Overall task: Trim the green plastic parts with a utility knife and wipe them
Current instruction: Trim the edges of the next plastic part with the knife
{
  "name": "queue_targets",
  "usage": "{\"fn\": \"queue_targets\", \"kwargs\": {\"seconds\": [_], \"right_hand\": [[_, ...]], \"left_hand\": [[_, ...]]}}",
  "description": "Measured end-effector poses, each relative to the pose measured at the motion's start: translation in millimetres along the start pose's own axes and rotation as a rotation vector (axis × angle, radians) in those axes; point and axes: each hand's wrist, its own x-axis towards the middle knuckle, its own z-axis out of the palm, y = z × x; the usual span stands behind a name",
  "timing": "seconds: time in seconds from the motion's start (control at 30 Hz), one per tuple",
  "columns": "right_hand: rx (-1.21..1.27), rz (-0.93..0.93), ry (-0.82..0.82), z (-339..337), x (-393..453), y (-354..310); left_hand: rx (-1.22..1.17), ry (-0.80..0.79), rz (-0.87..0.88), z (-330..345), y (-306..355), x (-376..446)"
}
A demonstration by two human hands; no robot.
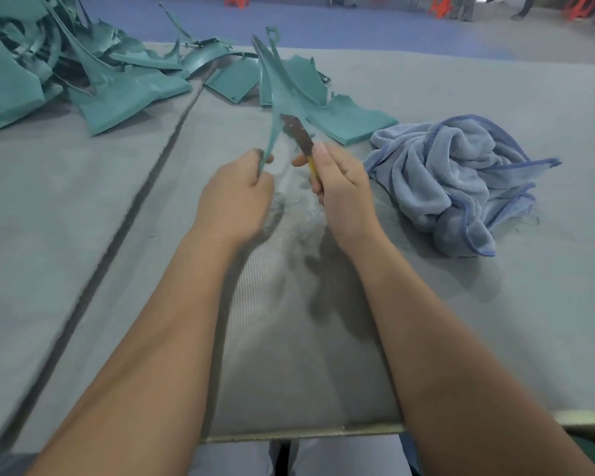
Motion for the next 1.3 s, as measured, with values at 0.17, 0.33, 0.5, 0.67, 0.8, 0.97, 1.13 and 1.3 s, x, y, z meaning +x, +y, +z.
{"fn": "queue_targets", "kwargs": {"seconds": [0.17, 0.33, 0.5, 0.67, 0.8, 0.97, 1.13, 1.3], "right_hand": [[-0.149, 0.092, -0.075, 2, 4, 5], [-0.217, 0.113, -0.101, 2, 7, 13], [-0.169, 0.120, -0.062, -1, 8, 12], [0.086, 0.191, -0.133, -3, 8, 9], [0.015, 0.198, -0.158, -1, 8, 12], [0.014, 0.212, -0.195, 1, 10, 13], [-0.068, 0.200, -0.187, 1, 11, 13], [-0.116, 0.187, -0.158, 3, 10, 12]], "left_hand": [[0.147, -0.170, 0.038, 8, 1, -2], [-0.094, -0.312, -0.035, -5, 2, -6], [-0.278, -0.306, -0.015, -8, -6, -2], [-0.443, -0.174, -0.081, 1, 3, -3], [-0.791, -0.292, -0.319, 4, 13, 0], [-0.875, -0.439, -0.171, 7, 5, -3], [-0.950, -0.430, -0.174, 8, 2, -3], [-0.921, -0.382, -0.167, 9, 3, -4]]}}
